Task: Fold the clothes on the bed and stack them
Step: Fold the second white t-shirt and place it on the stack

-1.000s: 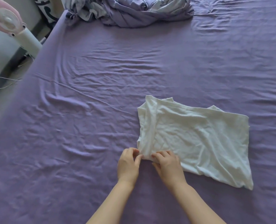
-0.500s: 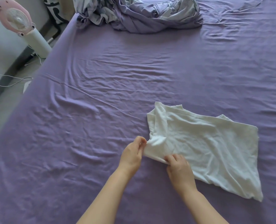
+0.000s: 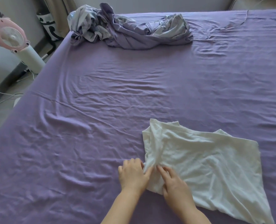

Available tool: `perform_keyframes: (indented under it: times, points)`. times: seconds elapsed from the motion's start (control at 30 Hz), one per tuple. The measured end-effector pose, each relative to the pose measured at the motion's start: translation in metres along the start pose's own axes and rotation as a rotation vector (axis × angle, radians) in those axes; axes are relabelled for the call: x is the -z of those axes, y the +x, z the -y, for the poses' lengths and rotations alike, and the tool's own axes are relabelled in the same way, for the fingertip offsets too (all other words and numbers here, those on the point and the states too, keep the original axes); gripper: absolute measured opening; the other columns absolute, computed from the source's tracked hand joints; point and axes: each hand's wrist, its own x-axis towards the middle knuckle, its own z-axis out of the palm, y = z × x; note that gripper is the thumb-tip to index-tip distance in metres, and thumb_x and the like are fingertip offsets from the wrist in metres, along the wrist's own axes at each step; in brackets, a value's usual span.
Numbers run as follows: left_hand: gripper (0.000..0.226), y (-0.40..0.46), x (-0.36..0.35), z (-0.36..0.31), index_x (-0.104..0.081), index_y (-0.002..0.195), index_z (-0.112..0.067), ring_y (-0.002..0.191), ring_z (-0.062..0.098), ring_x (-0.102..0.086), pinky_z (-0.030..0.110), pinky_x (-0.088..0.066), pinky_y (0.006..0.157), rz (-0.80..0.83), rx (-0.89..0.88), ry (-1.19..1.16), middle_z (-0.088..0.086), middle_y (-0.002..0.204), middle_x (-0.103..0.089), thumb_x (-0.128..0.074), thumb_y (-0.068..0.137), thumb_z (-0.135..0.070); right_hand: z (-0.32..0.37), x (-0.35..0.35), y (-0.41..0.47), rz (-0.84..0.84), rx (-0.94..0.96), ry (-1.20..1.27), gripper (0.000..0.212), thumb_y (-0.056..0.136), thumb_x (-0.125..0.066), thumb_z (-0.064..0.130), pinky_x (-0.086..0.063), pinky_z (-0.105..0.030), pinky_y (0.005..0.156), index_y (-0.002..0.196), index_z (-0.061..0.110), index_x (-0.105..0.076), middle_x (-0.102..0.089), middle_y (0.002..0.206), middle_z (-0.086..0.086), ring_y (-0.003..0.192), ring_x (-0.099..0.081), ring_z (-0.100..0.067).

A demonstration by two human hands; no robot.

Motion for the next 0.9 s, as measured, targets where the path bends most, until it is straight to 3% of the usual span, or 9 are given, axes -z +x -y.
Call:
perform_keyframes:
  times: [0.13,0.2,0.27,0.33,0.43,0.53,0.7,0.8,0.9]
  points:
    - [0.031,0.027,-0.001,-0.012,-0.057,0.107,-0.030,0.108,0.014,-0.051,0.031,-0.034,0.091,-0.022,-0.041,-0.130,-0.009,0.105,-0.063,-0.049,0.088,-0.054,-0.002,0.009,0.020,0.012,-0.105,-0.028,0.070,0.080,-0.038,0.023,-0.049,-0.028,0.079,0.146,0.036,-0.021,-0.004,0.155,0.011,0.112,-0.058,-0.017]
    - [0.024,0.033,-0.002,-0.017,-0.061,0.100,-0.028,0.104,0.017,-0.053,0.034,-0.035,0.088,-0.087,-0.060,-0.100,-0.006,0.103,-0.064,-0.050,0.090,-0.048,-0.005,0.016,0.030,-0.127,-0.046,-0.090,0.074,0.066,-0.068,0.017,-0.053,-0.031,0.068,0.135,0.027,-0.043,-0.037,0.147,0.002,0.096,-0.065,-0.022]
    - [0.019,0.033,-0.001,-0.016,-0.063,0.090,-0.026,0.096,0.022,-0.058,0.037,-0.036,0.082,-0.219,-0.020,-0.146,-0.003,0.094,-0.066,-0.053,0.091,-0.042,-0.014,0.019,0.039,-0.159,-0.041,-0.216,0.064,0.057,-0.074,0.024,-0.053,-0.039,0.070,0.117,0.029,-0.053,-0.059,0.128,-0.004,0.098,-0.060,-0.023]
    - [0.020,0.031,0.001,-0.010,-0.060,0.093,-0.026,0.099,0.020,-0.057,0.036,-0.035,0.082,-0.212,0.121,-0.152,-0.004,0.097,-0.067,-0.047,0.094,-0.041,-0.024,0.020,0.045,-0.149,-0.066,-0.332,0.039,0.078,-0.051,0.040,-0.037,-0.047,0.091,0.116,0.032,-0.055,-0.062,0.124,-0.006,0.116,-0.045,-0.026]
    - [0.009,0.033,-0.001,-0.006,-0.060,0.089,-0.025,0.094,0.023,-0.059,0.038,-0.040,0.081,-0.203,0.220,-0.101,-0.004,0.092,-0.067,-0.056,0.090,-0.034,-0.038,0.014,0.050,-0.096,-0.139,-0.390,0.055,0.095,-0.009,0.055,-0.012,-0.050,0.101,0.120,0.031,-0.053,-0.062,0.125,-0.007,0.122,-0.037,-0.031]
    - [0.009,0.041,-0.016,-0.007,-0.057,0.071,-0.024,0.068,0.026,-0.058,0.038,-0.044,0.059,-0.446,-0.084,-0.199,-0.003,0.071,-0.058,-0.066,0.072,-0.026,-0.040,0.013,0.056,-0.070,-0.126,-0.389,0.059,0.094,-0.001,0.055,-0.008,-0.050,0.104,0.124,0.029,-0.044,-0.060,0.128,-0.007,0.134,-0.025,-0.031]
    - [0.033,0.059,-0.022,-0.038,-0.060,0.103,-0.022,0.098,0.018,-0.057,0.028,-0.039,0.087,-0.447,-0.707,-0.129,-0.002,0.100,-0.067,-0.046,0.074,-0.017,-0.045,0.016,0.080,-0.130,-0.040,-0.410,0.057,0.094,-0.006,0.058,-0.009,-0.053,0.105,0.130,0.031,-0.042,-0.054,0.135,-0.003,0.145,0.008,-0.021]
    - [0.043,0.074,-0.037,-0.034,-0.060,0.125,-0.015,0.125,0.021,-0.045,0.040,-0.021,0.112,-0.250,-0.655,0.076,0.003,0.127,-0.062,-0.037,0.093,-0.031,-0.059,0.028,0.093,-0.122,-0.019,-0.429,0.057,0.095,-0.005,0.057,-0.017,-0.056,0.102,0.132,0.031,-0.040,-0.054,0.135,-0.003,0.145,0.005,-0.019]
    - [0.068,0.081,-0.046,-0.016,-0.036,0.145,-0.018,0.139,0.023,-0.025,0.053,-0.018,0.108,-0.139,-0.514,0.210,0.004,0.147,-0.042,-0.013,0.096,-0.060,-0.096,0.039,0.088,-0.145,-0.039,-0.482,0.059,0.095,-0.008,0.060,-0.010,-0.057,0.106,0.137,0.032,-0.037,-0.046,0.142,-0.004,0.145,0.007,-0.020]
